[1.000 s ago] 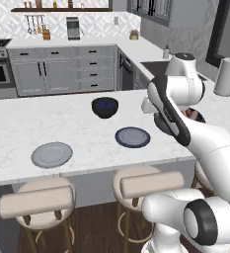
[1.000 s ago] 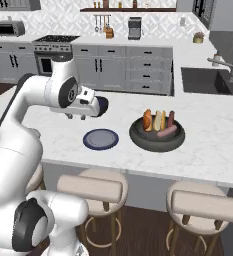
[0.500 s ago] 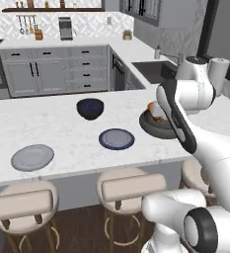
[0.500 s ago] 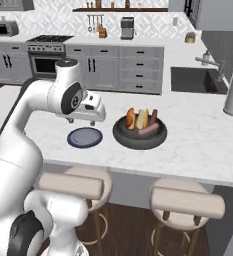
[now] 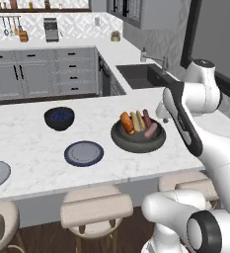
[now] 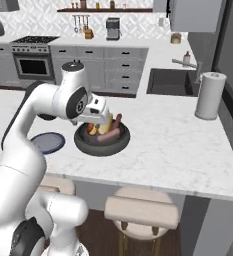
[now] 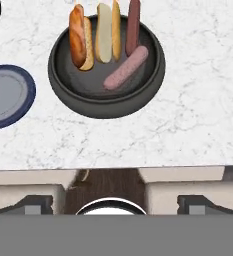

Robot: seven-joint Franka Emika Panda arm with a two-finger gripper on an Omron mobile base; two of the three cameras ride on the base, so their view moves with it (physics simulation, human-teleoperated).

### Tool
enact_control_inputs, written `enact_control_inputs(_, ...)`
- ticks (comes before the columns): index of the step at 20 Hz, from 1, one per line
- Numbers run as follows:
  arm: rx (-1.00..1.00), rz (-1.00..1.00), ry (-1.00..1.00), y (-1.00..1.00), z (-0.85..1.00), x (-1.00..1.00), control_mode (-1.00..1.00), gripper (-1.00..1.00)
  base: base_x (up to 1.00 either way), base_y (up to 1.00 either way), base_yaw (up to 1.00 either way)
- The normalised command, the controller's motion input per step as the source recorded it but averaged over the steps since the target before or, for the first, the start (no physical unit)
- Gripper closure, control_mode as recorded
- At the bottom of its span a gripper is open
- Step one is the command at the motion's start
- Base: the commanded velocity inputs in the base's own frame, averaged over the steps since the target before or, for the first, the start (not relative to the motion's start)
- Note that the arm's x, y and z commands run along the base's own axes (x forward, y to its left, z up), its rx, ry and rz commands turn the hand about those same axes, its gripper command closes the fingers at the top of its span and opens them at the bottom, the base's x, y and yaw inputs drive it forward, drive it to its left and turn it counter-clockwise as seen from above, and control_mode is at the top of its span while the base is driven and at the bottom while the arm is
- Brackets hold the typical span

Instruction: Place one bun and one sausage from the bowl on each plate.

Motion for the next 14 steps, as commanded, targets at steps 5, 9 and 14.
enact_control_inputs(5,0.01,-0.06,-0.02,0.13,-0.18,0.39,-1.0,-1.0,0.51,0.05,-0.05)
enact_control_inputs(9,0.07,-0.22,0.0,0.02,-1.0,1.0,-1.0,-1.0,0.0,0.0,0.0)
enact_control_inputs(14,0.04,-0.2,0.01,0.02,-1.0,0.9,-1.0,-1.0,0.0,0.0,0.0)
